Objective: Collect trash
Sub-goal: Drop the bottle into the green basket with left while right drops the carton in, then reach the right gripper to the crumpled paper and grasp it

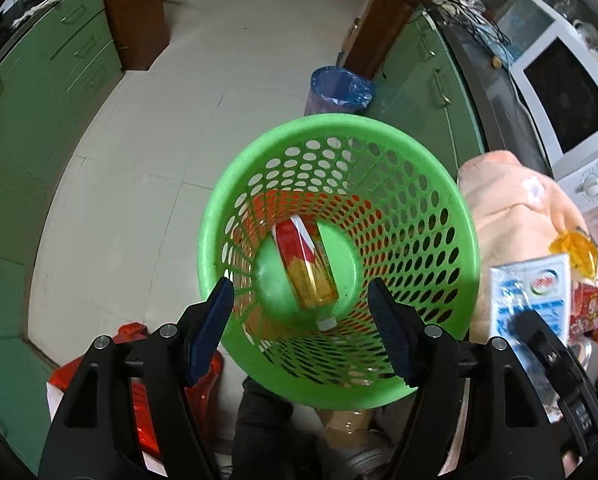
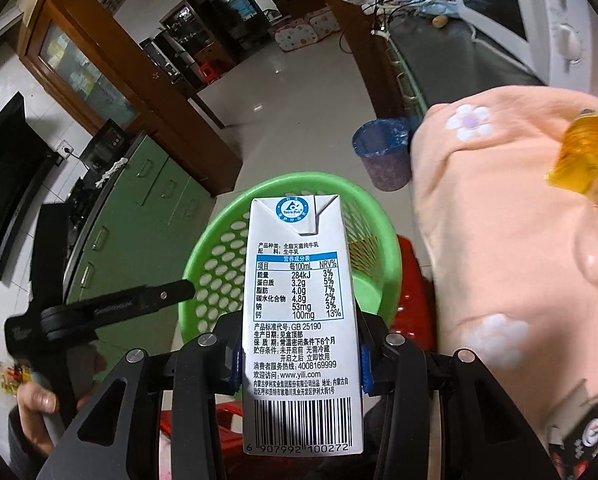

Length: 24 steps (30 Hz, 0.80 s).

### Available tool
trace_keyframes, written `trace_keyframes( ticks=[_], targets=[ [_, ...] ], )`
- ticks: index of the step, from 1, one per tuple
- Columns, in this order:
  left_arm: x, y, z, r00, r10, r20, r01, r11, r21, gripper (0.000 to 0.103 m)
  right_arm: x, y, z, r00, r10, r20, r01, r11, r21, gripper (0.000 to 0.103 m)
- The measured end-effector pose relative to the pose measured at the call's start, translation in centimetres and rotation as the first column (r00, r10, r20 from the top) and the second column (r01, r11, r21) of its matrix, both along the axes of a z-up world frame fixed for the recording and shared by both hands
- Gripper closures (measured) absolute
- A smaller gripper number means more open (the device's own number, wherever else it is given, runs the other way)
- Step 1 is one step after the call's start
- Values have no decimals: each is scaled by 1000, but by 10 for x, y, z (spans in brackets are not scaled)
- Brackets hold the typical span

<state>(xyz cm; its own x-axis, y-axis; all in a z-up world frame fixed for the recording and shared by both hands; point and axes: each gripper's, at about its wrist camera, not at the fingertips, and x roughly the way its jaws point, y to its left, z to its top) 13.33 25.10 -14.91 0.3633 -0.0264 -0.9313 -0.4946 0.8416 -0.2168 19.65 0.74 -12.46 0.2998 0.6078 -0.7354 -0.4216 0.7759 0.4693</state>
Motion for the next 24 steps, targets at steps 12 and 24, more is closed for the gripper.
trace_keyframes(
  ticks=[12,24],
  targets=[
    [-16,-5,35,997,2,75,-5,999,40,24,2,5,1,1000,8,-30,-6,998,65,40],
    [-17,-55,51,988,-105,110,101,994,36,21,-37,-85,32,991,-105,85,105,994,3,25]
  ],
)
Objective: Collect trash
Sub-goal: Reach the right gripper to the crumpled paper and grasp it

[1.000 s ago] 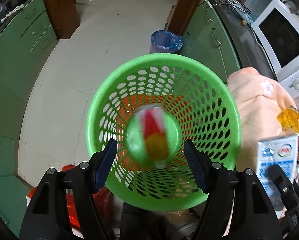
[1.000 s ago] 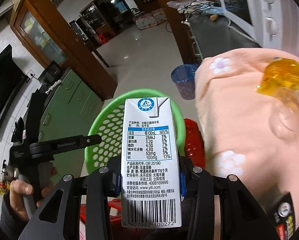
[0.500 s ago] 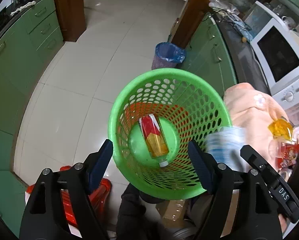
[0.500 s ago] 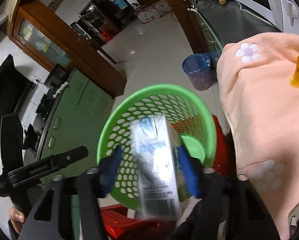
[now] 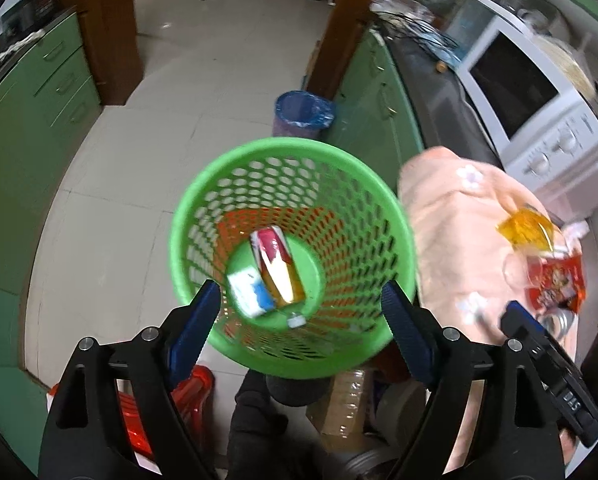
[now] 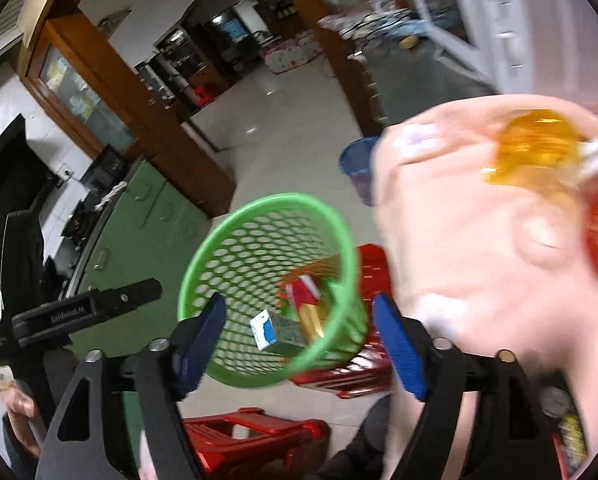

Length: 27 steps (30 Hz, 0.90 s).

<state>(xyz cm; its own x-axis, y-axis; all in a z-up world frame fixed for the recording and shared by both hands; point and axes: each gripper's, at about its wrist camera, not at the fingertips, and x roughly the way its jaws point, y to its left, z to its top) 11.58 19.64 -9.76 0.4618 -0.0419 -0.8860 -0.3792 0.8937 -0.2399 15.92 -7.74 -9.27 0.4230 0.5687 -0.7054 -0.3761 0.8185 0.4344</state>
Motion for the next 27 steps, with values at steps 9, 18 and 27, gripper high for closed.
trace_keyframes(
  ticks=[9,18,27],
  targets=[
    [5,-66,2,991,-131,-4,131,991,-20,21,-38,-106,20,986,-139,92,150,980,-127,18],
    [5,-145,0,953,-301,-30,299,952,-60,16,-48,-202,11,956,-276,103,293,928,-228,13],
    [2,-212,-11,900,-431,-70,422,900,-114,16,-26,-222,-32,962,-272,38,271,920,-284,12]
  ],
)
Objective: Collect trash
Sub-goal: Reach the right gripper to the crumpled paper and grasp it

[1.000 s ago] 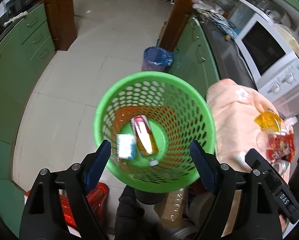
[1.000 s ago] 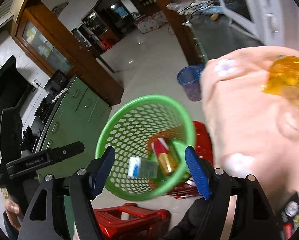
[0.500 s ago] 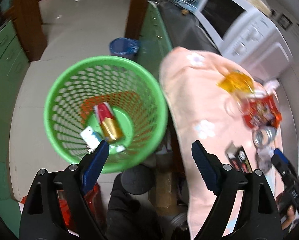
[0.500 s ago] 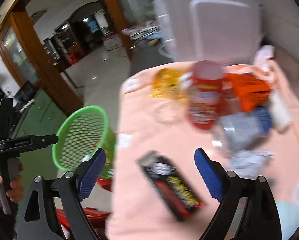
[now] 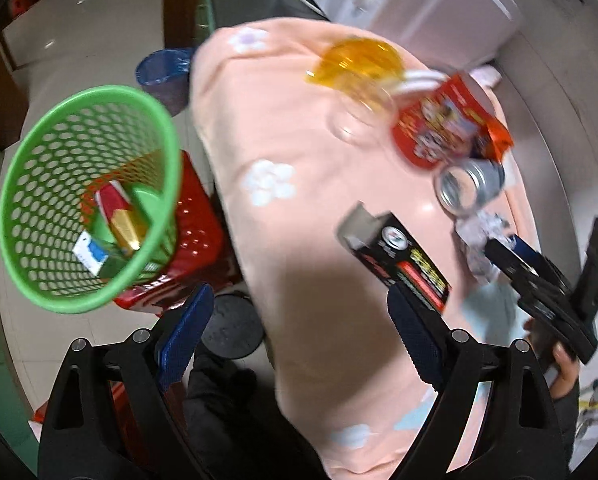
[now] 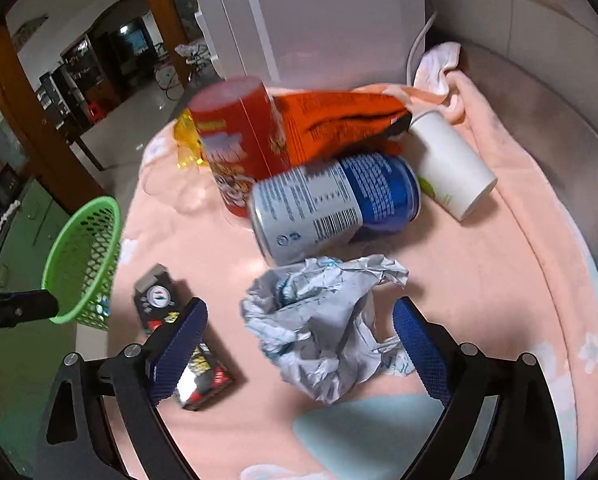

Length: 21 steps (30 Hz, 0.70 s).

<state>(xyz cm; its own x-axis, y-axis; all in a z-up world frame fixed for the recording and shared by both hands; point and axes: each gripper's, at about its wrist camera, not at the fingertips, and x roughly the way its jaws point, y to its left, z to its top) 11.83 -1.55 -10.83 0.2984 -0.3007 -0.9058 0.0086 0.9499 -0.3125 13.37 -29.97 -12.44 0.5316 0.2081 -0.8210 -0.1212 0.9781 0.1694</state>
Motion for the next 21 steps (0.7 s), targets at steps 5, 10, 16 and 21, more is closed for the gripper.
trace_keyframes(
  ticks=[5,10,16,21],
  targets=[
    [2,-28,-9,998,-34,-51,33,999,-35,16,10,-3,-14,1000,-3,-27,4,1000,9,13],
    [8,-50,-15,995,-40,-90,34,997,-68,16,10,-9,-18,999,-6,-31,6,1000,3,36],
    [15,-76,-23,989,-26,-144,12,995,-103,16,-4,-24,-7,999,-35,-10,35,999,41,56],
    [23,-95,-34,978,4,-207,-25,995,-98,16,-22,-31,1,999,-45,15,44,998,52,58]
  ],
)
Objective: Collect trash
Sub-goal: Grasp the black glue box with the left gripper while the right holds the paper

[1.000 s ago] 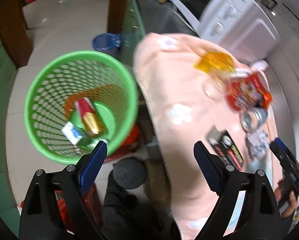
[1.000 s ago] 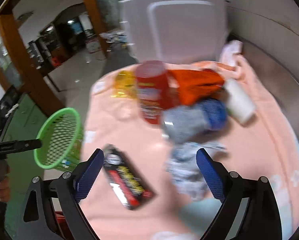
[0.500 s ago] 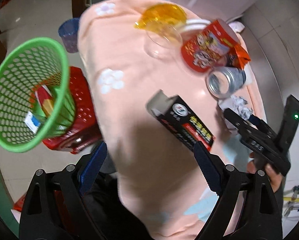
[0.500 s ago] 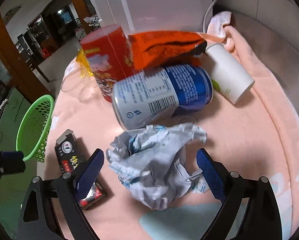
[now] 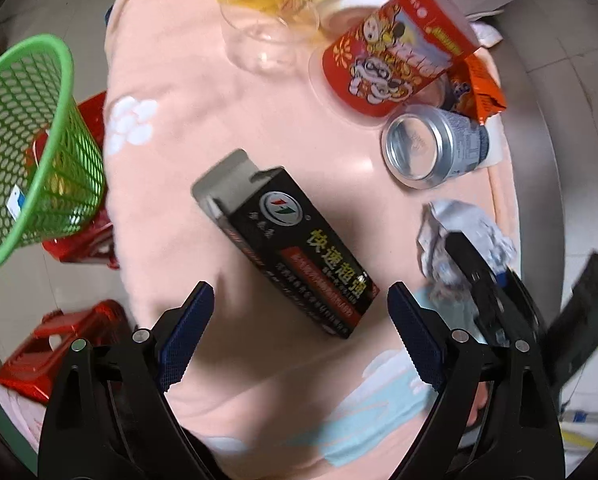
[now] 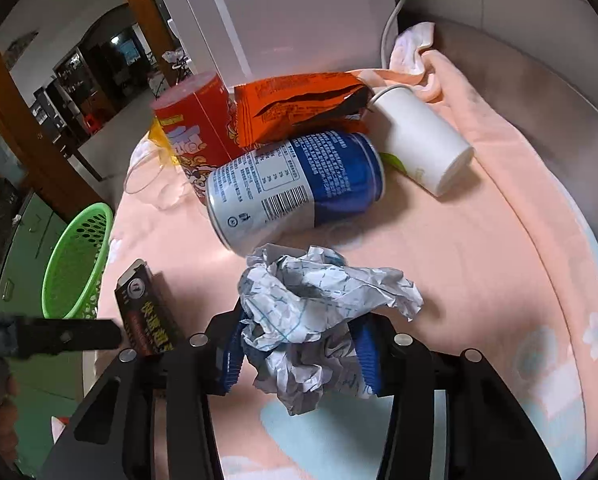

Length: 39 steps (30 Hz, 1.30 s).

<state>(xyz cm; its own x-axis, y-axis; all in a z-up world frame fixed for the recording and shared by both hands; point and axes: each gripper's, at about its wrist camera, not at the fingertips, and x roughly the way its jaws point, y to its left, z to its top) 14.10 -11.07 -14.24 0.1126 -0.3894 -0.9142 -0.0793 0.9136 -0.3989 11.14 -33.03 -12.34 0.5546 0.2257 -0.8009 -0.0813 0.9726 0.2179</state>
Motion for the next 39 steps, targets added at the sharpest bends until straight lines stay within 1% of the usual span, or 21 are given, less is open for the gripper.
trace_keyframes(
  ticks=[4,11,16,17,24,26,28,31,33,35,38,39],
  targets=[
    [6,-13,-6,999,20,-34,-18,999,31,16,-12,-5,4,1000,-13,17,13,1000,15,58],
    [15,-40,-1,999,36,-36,-33,995,89,17,-28,-13,10,999,-33,42,31,999,34,58],
    [18,-47,3,998,51,-31,-48,995,87,25,-32,-19,10,998,-49,49,47,998,42,58],
    [20,-49,1,998,51,-39,-48,995,83,28,-33,-20,9,998,-50,49,48,998,44,58],
    [23,-58,-23,993,75,-92,-65,992,108,28,-35,-18,7,998,-46,45,43,998,49,58],
    [27,-59,-26,992,96,-85,-86,990,116,28,-36,-17,6,998,-41,44,39,998,47,58],
    [30,-63,-27,992,95,-87,-84,989,123,28,-36,-15,5,998,-39,42,37,998,46,58],
    [34,-61,-24,994,82,-72,-72,988,138,38,-39,-13,6,998,-33,45,31,999,43,58],
    [34,-60,-23,996,67,-65,-58,990,130,43,-41,-12,8,998,-29,48,27,999,43,58],
    [35,-52,-20,997,50,-59,-43,992,116,47,-44,-10,10,998,-25,53,23,999,44,58],
    [35,-40,-16,999,17,-44,-13,996,88,50,-48,-4,15,998,-12,64,9,999,50,58],
    [35,-28,-15,999,8,-39,-4,997,81,50,-49,-3,16,998,-7,67,3,999,51,58]
  ],
)
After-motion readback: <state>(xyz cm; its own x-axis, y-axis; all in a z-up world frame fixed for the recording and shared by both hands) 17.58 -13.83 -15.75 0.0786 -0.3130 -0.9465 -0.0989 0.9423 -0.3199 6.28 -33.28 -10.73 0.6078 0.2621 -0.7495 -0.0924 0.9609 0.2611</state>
